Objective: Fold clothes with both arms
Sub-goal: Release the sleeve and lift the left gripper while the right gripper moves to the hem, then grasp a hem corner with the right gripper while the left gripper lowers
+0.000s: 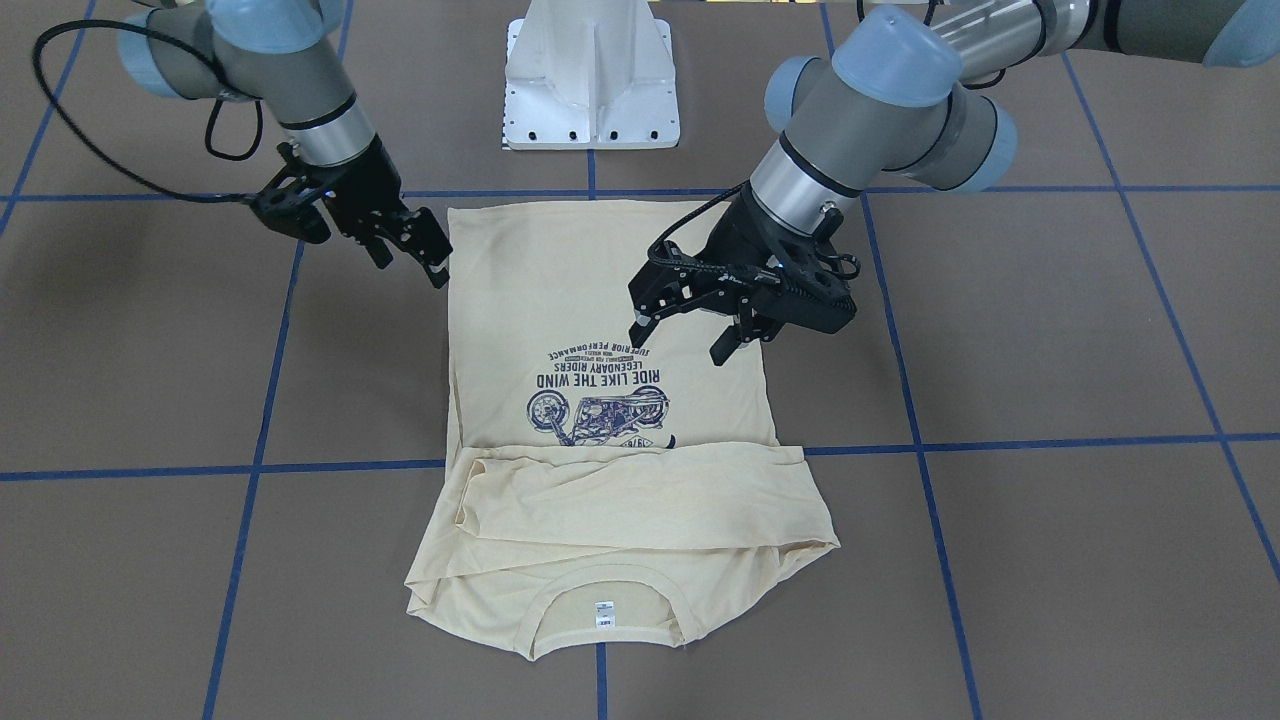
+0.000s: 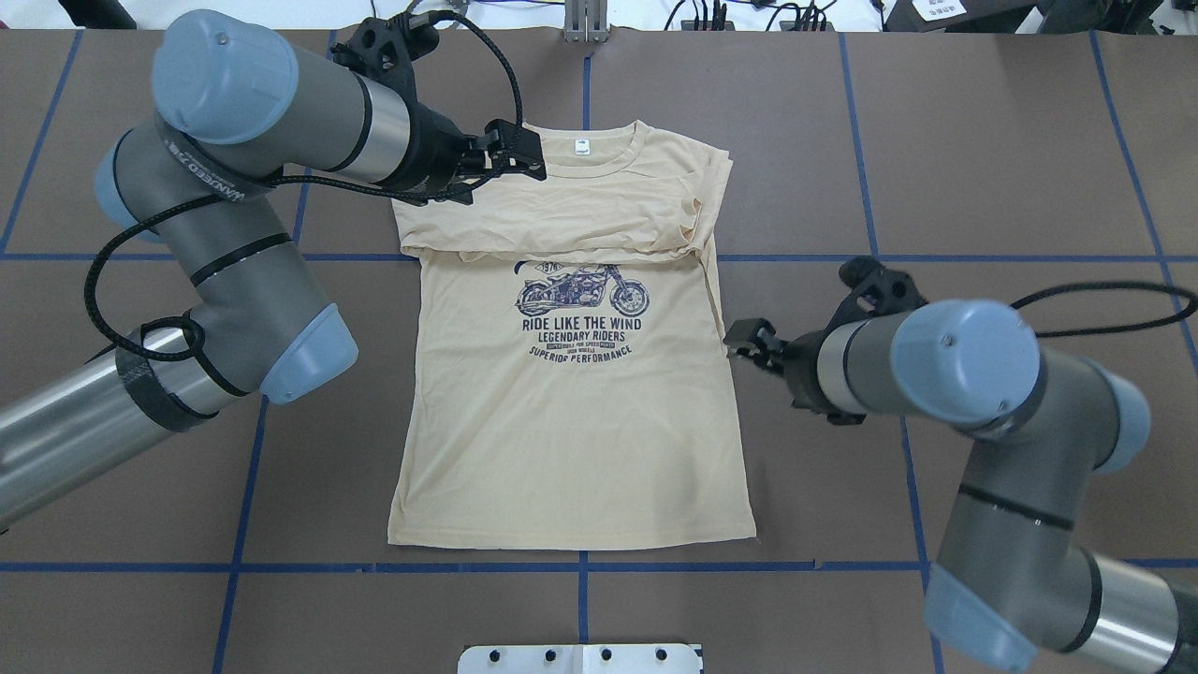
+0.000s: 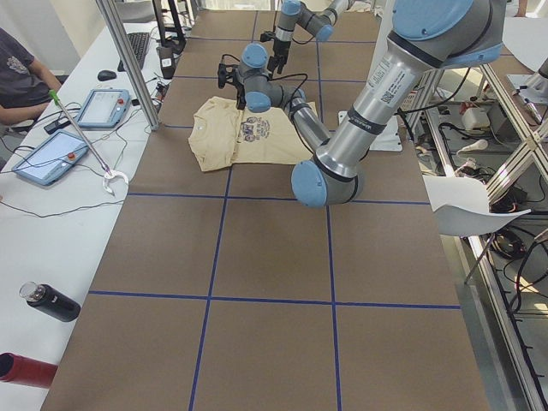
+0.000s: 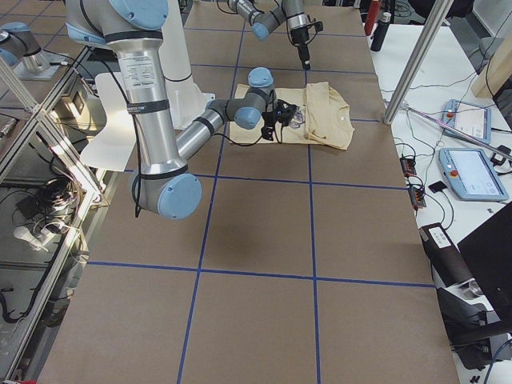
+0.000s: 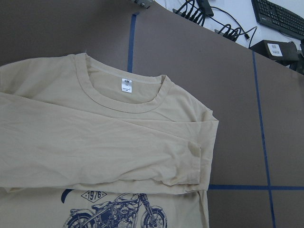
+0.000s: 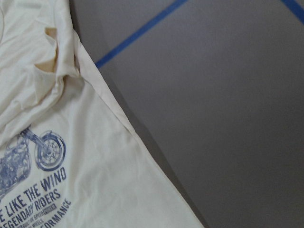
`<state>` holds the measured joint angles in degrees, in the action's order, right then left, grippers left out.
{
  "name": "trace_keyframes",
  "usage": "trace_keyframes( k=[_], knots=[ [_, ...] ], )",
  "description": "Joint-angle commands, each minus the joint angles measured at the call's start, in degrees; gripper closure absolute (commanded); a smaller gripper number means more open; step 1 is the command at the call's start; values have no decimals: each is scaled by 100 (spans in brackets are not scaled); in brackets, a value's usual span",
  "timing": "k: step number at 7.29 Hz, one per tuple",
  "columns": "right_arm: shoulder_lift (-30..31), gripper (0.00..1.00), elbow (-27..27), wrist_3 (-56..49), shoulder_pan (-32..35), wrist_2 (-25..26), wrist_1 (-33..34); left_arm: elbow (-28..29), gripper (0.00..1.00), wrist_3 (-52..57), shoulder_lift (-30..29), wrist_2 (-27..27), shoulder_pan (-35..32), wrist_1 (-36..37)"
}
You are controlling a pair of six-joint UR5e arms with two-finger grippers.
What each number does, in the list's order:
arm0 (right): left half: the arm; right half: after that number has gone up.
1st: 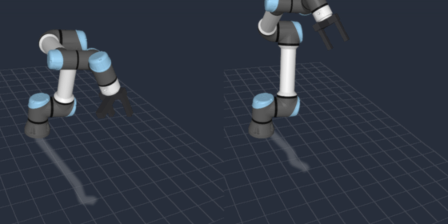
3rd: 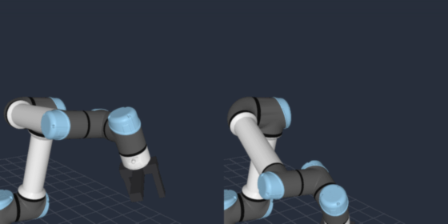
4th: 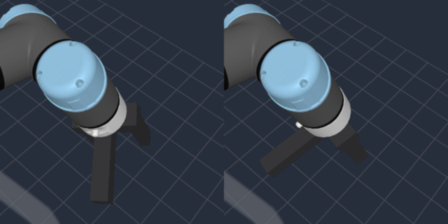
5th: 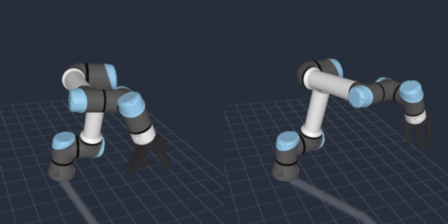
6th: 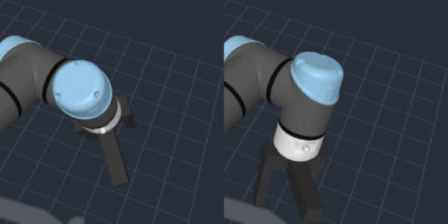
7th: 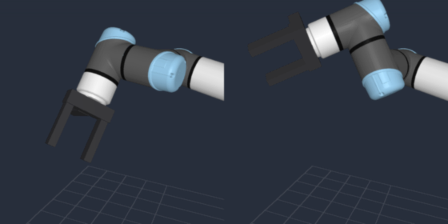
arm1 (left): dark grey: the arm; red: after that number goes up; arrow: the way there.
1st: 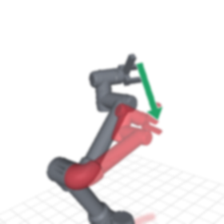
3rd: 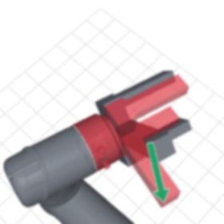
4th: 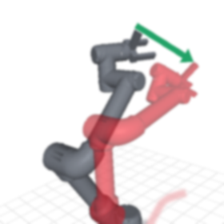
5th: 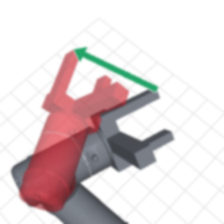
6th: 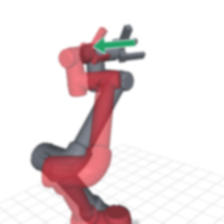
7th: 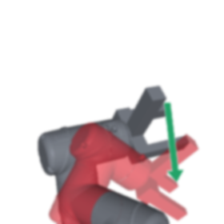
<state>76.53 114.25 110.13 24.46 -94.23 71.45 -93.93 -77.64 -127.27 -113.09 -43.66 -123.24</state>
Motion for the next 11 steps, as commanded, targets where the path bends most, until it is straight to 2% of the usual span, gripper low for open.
trace_keyframes(
  k=[1, 5, 9, 11],
  knots=[
    [37, 2, 0, 904, -1028, 1079, 53, -11, 2, 73, 97, -12, -28, -24],
    [389, 4, -35, 1019, -1373, 1074, 44, -11, 2, 29, 97, -3, -11, -24],
    [381, 4, -35, 1028, -1549, 1082, 44, -2, 2, 29, 97, 15, -2, -24],
    [389, 11, -44, 1028, -1585, 1100, 44, -11, 2, 21, 97, 15, -11, -24]
  ],
)
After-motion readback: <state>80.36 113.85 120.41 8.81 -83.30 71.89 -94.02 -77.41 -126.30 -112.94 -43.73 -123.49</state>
